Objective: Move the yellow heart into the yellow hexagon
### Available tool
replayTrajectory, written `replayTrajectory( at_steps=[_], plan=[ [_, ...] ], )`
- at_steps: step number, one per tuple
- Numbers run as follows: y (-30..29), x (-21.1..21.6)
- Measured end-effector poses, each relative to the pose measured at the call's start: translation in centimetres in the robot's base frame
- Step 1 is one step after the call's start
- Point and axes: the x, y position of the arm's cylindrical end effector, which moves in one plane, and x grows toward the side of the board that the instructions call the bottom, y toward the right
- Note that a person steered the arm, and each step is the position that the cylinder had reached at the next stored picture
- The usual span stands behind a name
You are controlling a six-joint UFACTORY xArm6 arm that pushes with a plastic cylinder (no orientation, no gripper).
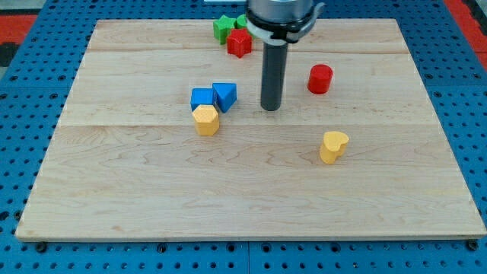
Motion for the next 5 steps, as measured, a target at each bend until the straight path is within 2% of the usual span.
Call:
replayTrajectory(
  at_steps=[2,5],
  plan=[
    [-4.2,0.0],
    [-15.9,1.6]
  ],
)
